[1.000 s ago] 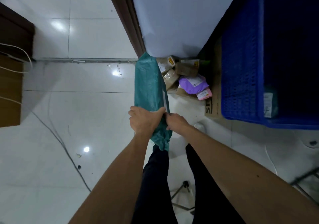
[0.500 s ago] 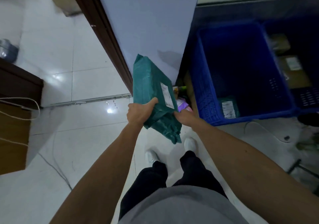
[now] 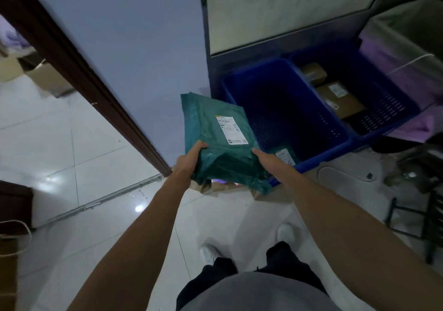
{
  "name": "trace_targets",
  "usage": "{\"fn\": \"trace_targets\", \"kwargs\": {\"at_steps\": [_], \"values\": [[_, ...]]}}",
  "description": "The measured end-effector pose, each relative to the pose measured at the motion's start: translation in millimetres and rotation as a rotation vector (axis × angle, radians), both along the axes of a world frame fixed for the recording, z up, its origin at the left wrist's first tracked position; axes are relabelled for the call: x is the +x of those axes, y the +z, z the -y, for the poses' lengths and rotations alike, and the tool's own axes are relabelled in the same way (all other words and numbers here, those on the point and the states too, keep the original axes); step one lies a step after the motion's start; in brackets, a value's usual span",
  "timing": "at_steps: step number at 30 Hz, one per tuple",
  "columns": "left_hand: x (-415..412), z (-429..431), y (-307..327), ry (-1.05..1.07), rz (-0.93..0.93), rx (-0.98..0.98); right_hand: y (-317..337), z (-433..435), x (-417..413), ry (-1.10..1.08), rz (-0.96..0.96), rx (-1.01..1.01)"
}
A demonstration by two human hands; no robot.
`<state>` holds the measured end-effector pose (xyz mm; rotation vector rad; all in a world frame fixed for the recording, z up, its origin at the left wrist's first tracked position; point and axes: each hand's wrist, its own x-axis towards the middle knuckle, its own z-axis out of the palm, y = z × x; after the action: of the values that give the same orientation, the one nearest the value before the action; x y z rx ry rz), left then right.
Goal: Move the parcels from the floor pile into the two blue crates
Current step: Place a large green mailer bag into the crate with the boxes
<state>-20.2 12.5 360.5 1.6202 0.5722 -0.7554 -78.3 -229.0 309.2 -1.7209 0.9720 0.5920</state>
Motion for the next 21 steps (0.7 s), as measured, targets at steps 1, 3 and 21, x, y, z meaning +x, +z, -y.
{"fn": "trace_targets", "kwargs": {"at_steps": [1, 3, 21], "values": [[-2, 11, 3, -0.010, 0.007, -0.013, 4, 10, -3, -0.048, 0.011, 0.029], [-6, 33, 6, -0.037, 0.011, -0.045, 11, 29, -11, -0.130, 0.027, 0.088], [-61, 321, -13, -0.043, -0.076, -0.215, 17, 310, -94, -0.374, 0.078, 0.454]]}}
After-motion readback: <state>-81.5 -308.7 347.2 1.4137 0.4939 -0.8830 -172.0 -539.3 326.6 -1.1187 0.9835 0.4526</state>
